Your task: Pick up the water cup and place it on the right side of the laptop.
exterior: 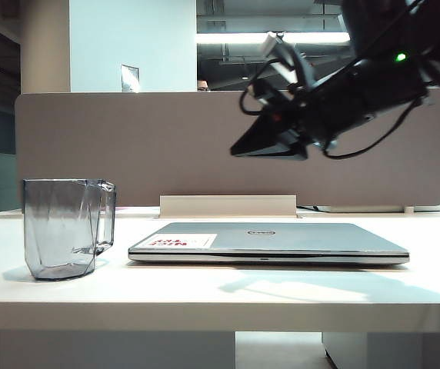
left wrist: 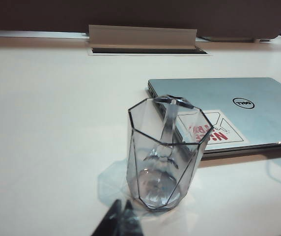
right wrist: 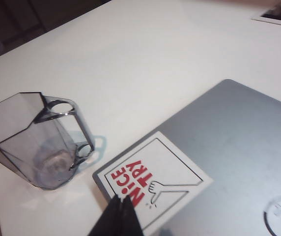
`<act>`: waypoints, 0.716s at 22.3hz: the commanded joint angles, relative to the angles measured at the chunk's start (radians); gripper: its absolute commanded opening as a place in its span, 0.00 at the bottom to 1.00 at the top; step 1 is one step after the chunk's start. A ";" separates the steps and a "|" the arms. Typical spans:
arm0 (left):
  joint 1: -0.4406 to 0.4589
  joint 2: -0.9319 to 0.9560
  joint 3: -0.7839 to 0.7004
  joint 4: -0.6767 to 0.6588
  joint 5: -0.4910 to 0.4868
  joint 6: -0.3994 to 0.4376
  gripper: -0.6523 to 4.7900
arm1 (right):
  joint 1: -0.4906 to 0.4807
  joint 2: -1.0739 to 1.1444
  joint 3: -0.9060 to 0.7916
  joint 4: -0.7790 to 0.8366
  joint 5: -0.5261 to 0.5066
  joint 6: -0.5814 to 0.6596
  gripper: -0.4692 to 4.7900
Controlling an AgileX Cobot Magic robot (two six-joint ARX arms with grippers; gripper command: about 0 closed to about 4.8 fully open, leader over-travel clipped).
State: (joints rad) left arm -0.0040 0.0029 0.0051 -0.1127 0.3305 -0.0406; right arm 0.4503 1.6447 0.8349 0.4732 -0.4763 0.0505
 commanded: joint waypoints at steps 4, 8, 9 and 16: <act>-0.002 0.001 0.004 0.008 0.003 0.003 0.11 | 0.072 0.100 0.090 0.008 -0.023 -0.082 0.25; -0.002 0.001 0.004 0.008 0.003 0.002 0.11 | 0.116 0.143 0.127 0.002 -0.020 -0.086 0.31; -0.002 0.001 0.004 0.008 0.003 0.002 0.11 | 0.130 0.157 0.138 0.002 -0.015 -0.087 0.31; -0.002 0.001 0.004 0.008 0.004 0.002 0.11 | 0.198 0.262 0.232 0.003 -0.010 -0.085 0.31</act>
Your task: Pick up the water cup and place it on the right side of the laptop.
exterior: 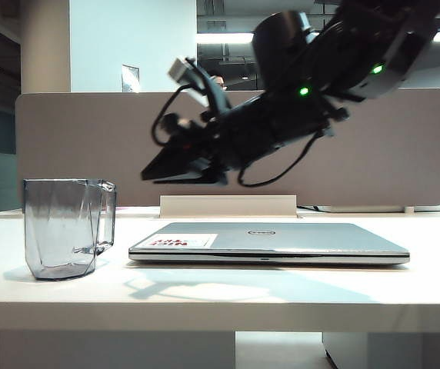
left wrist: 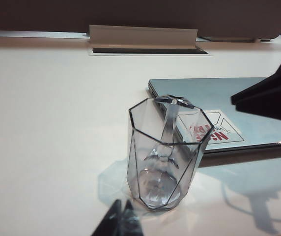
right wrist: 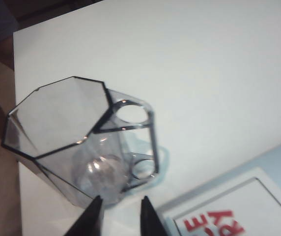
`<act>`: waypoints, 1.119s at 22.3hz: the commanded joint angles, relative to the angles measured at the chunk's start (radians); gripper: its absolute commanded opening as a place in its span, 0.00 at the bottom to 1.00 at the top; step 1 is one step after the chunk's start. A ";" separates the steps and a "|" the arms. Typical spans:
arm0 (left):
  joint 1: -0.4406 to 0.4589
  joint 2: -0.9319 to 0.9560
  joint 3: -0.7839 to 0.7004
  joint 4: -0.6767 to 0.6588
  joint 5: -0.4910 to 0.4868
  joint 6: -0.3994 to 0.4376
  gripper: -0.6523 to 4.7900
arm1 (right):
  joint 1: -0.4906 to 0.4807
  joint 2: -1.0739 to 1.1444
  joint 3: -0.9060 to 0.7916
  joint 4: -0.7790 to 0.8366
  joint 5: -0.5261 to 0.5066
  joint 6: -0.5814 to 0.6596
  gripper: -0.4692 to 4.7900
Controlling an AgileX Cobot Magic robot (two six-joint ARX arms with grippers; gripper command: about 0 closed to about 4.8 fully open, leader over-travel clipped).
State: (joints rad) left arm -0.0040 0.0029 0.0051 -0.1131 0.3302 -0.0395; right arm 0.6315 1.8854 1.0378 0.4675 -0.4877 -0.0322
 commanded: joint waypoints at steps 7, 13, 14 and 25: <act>-0.002 0.001 0.004 0.008 0.004 0.001 0.11 | 0.037 0.089 0.063 0.016 0.071 -0.002 0.31; -0.002 0.001 0.004 0.008 0.004 0.001 0.11 | 0.038 0.130 0.063 0.160 0.065 0.032 0.31; -0.002 0.001 0.004 0.008 0.004 0.001 0.11 | 0.039 0.138 0.063 0.179 0.064 0.039 0.31; -0.002 0.001 0.004 0.009 0.004 0.001 0.11 | 0.041 0.223 0.075 0.270 0.070 0.058 0.31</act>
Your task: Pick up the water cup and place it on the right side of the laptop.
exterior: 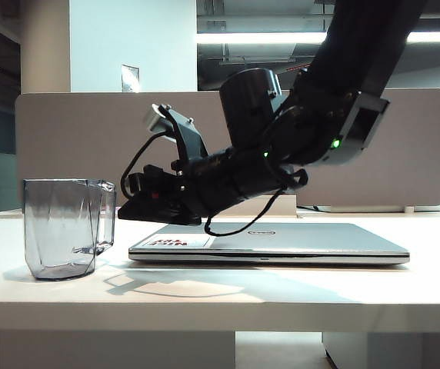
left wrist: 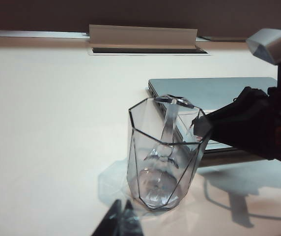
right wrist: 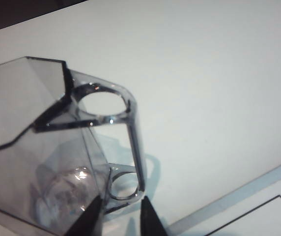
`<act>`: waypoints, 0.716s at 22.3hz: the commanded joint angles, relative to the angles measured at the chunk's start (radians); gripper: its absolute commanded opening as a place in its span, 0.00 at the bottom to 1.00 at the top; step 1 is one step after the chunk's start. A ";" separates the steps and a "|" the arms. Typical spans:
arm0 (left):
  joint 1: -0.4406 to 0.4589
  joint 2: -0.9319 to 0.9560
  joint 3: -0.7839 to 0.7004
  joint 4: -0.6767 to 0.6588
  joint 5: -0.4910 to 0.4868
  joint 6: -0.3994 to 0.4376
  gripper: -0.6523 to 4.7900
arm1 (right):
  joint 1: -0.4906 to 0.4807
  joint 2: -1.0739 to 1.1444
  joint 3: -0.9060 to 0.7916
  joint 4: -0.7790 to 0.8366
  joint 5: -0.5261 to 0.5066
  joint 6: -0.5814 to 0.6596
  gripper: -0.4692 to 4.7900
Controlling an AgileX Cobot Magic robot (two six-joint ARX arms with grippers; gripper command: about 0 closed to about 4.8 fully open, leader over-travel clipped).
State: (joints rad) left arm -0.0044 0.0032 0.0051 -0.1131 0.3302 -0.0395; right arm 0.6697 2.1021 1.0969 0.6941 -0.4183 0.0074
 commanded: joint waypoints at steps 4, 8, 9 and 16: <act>-0.001 0.001 0.004 0.009 0.004 0.001 0.11 | 0.004 0.029 0.045 0.043 0.000 0.029 0.34; -0.001 0.001 0.004 0.009 0.004 0.001 0.11 | 0.005 0.057 0.080 0.042 0.002 0.074 0.54; -0.001 0.001 0.004 0.010 0.004 0.001 0.11 | 0.005 0.059 0.080 0.043 0.002 0.074 0.54; -0.001 0.001 0.004 0.010 0.004 0.001 0.11 | 0.013 0.066 0.089 0.044 0.060 0.074 0.53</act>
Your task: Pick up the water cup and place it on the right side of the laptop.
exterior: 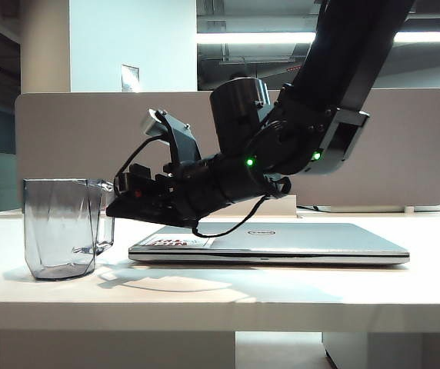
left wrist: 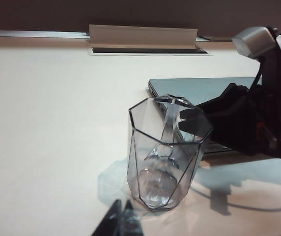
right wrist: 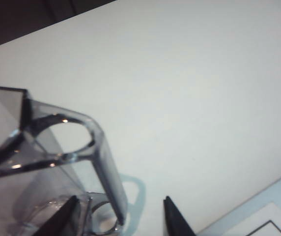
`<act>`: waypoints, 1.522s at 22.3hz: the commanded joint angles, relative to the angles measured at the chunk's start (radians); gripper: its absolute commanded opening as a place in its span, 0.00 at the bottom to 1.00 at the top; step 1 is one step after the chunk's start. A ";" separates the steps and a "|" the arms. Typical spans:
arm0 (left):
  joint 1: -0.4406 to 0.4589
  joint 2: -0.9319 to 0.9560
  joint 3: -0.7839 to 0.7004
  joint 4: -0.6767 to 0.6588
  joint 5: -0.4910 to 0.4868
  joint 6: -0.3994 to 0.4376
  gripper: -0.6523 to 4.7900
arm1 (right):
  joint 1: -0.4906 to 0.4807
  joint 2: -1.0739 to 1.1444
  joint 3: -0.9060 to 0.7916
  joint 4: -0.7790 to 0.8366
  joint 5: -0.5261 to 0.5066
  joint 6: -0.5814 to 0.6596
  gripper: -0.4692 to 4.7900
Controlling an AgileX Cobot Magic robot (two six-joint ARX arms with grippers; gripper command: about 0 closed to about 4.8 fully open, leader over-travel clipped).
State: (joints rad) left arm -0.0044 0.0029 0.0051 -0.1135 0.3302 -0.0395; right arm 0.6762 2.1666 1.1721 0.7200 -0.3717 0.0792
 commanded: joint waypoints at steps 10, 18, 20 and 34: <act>-0.001 0.001 0.004 0.010 0.004 0.001 0.11 | 0.035 0.064 0.091 0.017 0.022 0.006 0.53; -0.001 0.001 0.004 0.010 0.004 0.001 0.11 | 0.035 0.079 0.091 0.018 0.037 0.006 0.37; -0.001 0.001 0.004 0.010 0.004 0.001 0.11 | 0.035 0.079 0.091 0.019 0.037 0.006 0.36; -0.001 0.001 0.004 0.010 0.005 -0.002 0.11 | 0.034 0.077 0.091 0.056 0.036 0.006 0.09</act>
State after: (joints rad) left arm -0.0044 0.0029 0.0051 -0.1131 0.3302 -0.0402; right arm 0.7086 2.2509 1.2564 0.7502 -0.3332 0.0845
